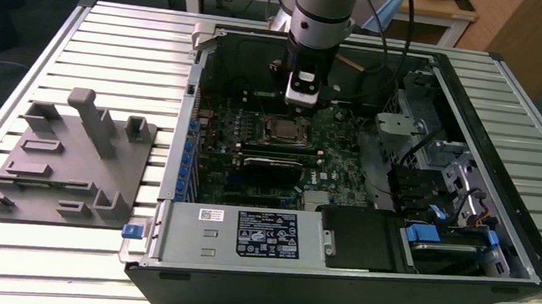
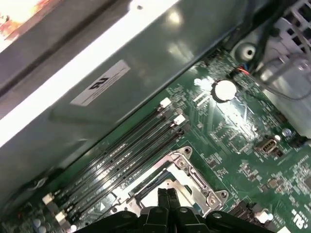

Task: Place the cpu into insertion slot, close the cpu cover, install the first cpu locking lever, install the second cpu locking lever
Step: 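Close the cpu cover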

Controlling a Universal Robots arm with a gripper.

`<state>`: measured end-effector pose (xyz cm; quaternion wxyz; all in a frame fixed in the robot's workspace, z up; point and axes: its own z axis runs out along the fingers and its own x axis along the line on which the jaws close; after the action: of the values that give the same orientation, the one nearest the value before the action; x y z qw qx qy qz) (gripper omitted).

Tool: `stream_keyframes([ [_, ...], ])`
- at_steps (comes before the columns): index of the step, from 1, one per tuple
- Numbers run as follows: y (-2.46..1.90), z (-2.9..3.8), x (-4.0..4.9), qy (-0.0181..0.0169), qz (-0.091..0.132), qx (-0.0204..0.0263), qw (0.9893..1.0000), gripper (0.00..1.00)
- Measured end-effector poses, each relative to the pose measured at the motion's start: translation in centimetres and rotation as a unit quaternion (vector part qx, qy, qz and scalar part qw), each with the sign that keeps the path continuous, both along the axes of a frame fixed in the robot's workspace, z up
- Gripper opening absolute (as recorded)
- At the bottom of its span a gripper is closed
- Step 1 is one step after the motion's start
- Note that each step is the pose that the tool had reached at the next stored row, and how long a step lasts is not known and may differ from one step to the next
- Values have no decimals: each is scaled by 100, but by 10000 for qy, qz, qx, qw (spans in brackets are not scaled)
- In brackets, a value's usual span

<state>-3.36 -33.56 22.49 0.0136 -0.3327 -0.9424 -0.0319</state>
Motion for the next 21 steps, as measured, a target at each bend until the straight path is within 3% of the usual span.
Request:
stream_keyframes([
  [3, 0, -3, 0, 0, 340, 3, 9994, 10],
  [6, 0, -7, 0, 0, 686, 4, 9976, 10],
  [10, 0, -12, 0, 0, 1052, 4, 9945, 10],
  [14, 0, -21, 0, 0, 1410, 4, 9900, 10],
  [18, 0, -28, 0, 1, 1764, 2, 9843, 10],
  [21, 0, -31, 0, -4, 1958, -5, 9806, 10],
])
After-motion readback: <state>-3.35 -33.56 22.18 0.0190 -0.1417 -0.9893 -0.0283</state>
